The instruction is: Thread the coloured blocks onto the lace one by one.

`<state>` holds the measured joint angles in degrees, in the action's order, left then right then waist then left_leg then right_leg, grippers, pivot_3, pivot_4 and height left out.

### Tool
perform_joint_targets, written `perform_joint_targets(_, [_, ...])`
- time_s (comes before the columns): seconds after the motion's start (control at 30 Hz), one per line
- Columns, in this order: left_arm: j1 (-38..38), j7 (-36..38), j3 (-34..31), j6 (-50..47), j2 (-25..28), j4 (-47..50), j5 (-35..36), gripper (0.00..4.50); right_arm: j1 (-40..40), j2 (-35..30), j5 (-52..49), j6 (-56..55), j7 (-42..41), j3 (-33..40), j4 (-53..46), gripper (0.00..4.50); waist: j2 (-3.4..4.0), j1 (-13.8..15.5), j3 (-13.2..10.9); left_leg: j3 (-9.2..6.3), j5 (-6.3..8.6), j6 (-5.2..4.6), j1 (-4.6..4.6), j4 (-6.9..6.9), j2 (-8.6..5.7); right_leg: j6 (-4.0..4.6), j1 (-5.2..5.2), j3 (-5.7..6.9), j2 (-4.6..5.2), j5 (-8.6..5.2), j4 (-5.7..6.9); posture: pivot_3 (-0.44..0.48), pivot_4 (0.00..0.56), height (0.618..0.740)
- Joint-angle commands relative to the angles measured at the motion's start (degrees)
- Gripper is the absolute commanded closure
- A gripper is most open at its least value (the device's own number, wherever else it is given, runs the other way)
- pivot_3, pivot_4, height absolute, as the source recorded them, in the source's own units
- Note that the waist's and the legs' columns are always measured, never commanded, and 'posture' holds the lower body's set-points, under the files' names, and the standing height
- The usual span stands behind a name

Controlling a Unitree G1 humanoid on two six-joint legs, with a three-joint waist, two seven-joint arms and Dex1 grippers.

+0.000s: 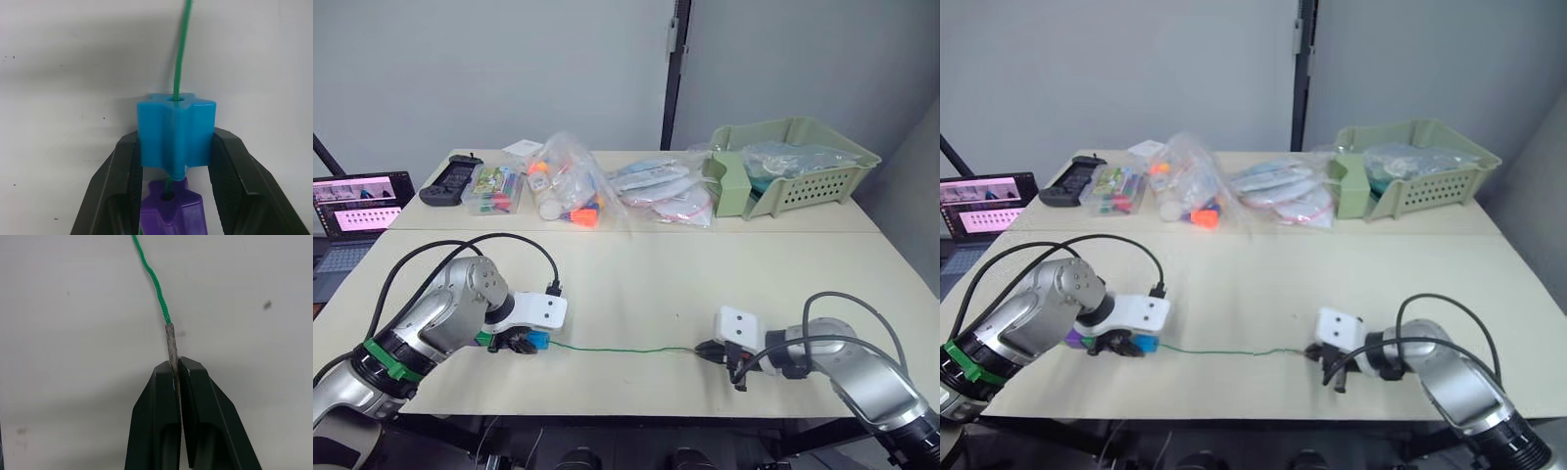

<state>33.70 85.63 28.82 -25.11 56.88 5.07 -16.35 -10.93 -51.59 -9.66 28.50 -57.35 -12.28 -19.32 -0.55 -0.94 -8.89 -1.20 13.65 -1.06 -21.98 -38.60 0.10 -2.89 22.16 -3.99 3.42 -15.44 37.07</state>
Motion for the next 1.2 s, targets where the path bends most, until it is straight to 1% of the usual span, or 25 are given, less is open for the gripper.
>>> perform_joint_targets(0.03, [-4.25,-1.94,2.46,4.39,2.55,-10.65,-3.77,3.12,1.38,-2.46,-0.05,-2.08,-0.69,4.27,0.94,4.5,0.18,-0.58,0.15,0.0,0.0,0.0,0.09,0.09,0.08,0.02,-0.02,-0.07,-0.04,-0.06,0.05,0.0,0.15,0.74])
perform_joint_targets(0.13, [-3.71,-2.59,1.76,8.78,3.77,-16.66,-5.24,3.12,4.12,-4.68,-0.72,-3.19,-1.23,7.65,1.58,4.5,0.58,-1.57,0.41,0.06,-0.01,0.0,0.41,0.42,0.15,0.15,-0.06,-0.16,-0.18,-0.13,0.18,0.0,0.15,0.74])
perform_joint_targets(0.23, [-2.83,-2.65,1.2,11.41,5.32,-20.2,-6.02,3.12,6.56,-6.26,-1.0,-4.05,-1.47,10.95,2.48,4.5,0.56,-2.08,0.39,0.15,0.0,0.0,0.65,0.79,0.18,0.51,-0.07,-0.48,-0.47,-0.39,0.67,0.0,0.15,0.74])
perform_joint_targets(0.33, [-2.4,-2.0,0.53,12.32,6.67,-21.5,-6.23,3.12,8.52,-6.95,-1.25,-5.08,-1.6,13.36,3.34,4.5,0.56,-2.88,0.39,0.2,0.02,-0.02,0.85,0.88,0.66,0.73,-0.02,-0.75,-1.13,-0.54,0.93,0.0,0.15,0.74])
perform_joint_targets(0.47, [-2.47,-1.43,-0.04,12.68,7.93,-21.41,-6.9,3.12,9.93,-6.93,-1.15,-5.64,-1.67,14.58,3.23,4.5,0.54,-3.38,0.38,0.2,0.05,-0.08,1.04,1.22,0.91,0.91,0.08,-0.9,-1.56,-0.64,1.03,0.0,0.15,0.74])
perform_joint_targets(0.63, [-3.43,1.27,-1.31,10.44,9.03,-16.63,-6.03,3.12,9.08,-6.1,-1.23,-4.51,-1.39,13.55,1.63,4.5,0.35,-3.44,0.26,0.45,0.06,-0.09,1.16,1.57,1.02,1.02,0.24,-1.34,-1.8,-0.68,1.02,0.0,0.15,0.74])
perform_joint_targets(0.7, [-3.5,2.41,-1.81,7.56,8.56,-13.42,-5.84,3.12,8.34,-5.25,-1.35,-4.33,-1.48,12.38,0.79,4.5,0.26,-3.41,0.21,0.53,0.07,-0.12,1.15,1.62,1.02,1.06,0.29,-1.44,-1.8,-0.71,1.01,0.0,0.15,0.74])
perform_joint_targets(0.8, [-3.88,3.4,-2.44,3.84,7.95,-10.12,-5.93,3.12,7.14,-3.93,-0.69,-4.33,-1.14,10.65,0.68,4.5,-0.07,-3.25,0.02,0.57,0.08,-0.12,1.06,1.62,1.02,1.07,0.36,-1.46,-1.81,-0.71,0.96,0.0,0.15,0.74])
perform_joint_targets(0.97, [-4.89,3.07,-3.53,2.62,7.94,-6.47,-6.16,3.12,3.18,-0.74,0.73,-4.19,-0.12,6.96,2.37,4.5,-0.15,-3.02,-0.02,0.75,0.08,-0.12,0.69,1.47,0.92,1.11,0.99,-1.61,-1.67,-0.66,0.96,0.0,0.15,0.74])
perform_joint_targets(1.07, [-5.13,3.27,-5.62,0.41,6.4,-4.61,-3.32,3.12,0.61,1.62,1.32,-3.76,0.25,4.5,2.93,4.5,-0.3,-2.97,-0.11,0.76,0.09,-0.13,0.69,1.48,0.92,1.12,1.0,-1.63,-1.66,-0.66,0.95,0.0,0.15,0.74])
perform_joint_targets(1.2, [-6.27,1.86,-8.13,0.63,5.35,-4.51,-1.43,3.12,-0.1,2.54,1.24,-2.26,-0.14,2.78,2.69,4.5,-0.42,-2.39,-0.17,0.75,0.09,-0.13,0.69,1.46,0.84,1.1,0.99,-1.58,-1.54,-0.67,0.94,0.0,0.15,0.74])
